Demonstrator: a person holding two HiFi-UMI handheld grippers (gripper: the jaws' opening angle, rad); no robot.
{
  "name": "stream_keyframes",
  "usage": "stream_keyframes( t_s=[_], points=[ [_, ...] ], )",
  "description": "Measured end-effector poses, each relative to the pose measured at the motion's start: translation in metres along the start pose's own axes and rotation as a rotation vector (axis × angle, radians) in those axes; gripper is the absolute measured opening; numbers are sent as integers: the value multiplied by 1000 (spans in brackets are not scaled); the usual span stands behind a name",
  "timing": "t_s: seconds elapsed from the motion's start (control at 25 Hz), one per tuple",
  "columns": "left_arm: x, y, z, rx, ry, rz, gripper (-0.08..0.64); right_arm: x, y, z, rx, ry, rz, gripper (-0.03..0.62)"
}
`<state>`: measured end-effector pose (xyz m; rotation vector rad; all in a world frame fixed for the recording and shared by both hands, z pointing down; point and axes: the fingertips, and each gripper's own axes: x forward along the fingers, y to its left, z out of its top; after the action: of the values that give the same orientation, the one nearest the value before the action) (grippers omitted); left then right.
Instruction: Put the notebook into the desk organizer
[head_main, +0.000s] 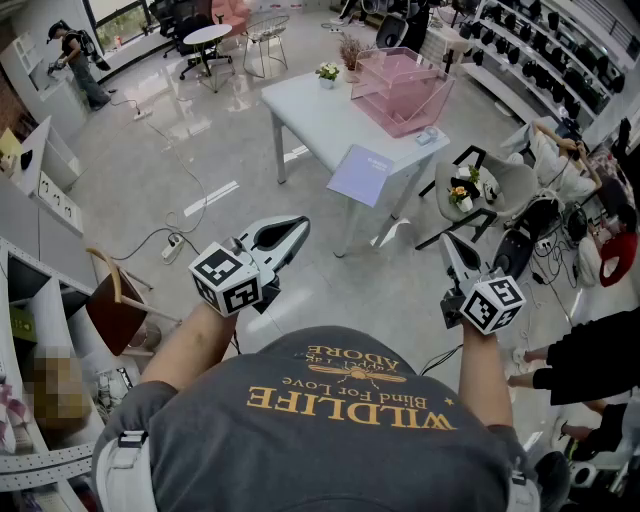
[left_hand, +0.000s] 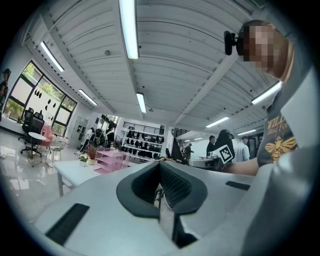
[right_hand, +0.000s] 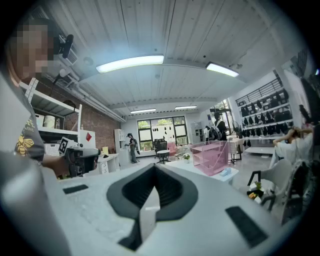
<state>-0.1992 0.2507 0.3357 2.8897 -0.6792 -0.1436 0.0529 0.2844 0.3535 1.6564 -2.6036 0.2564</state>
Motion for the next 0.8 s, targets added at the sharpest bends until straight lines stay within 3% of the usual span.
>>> stream_keyframes(
  t_s=[0.8],
  points=[
    [16, 4, -3, 0, 14, 12, 2, 5, -12, -4, 6, 17, 4, 0]
  ],
)
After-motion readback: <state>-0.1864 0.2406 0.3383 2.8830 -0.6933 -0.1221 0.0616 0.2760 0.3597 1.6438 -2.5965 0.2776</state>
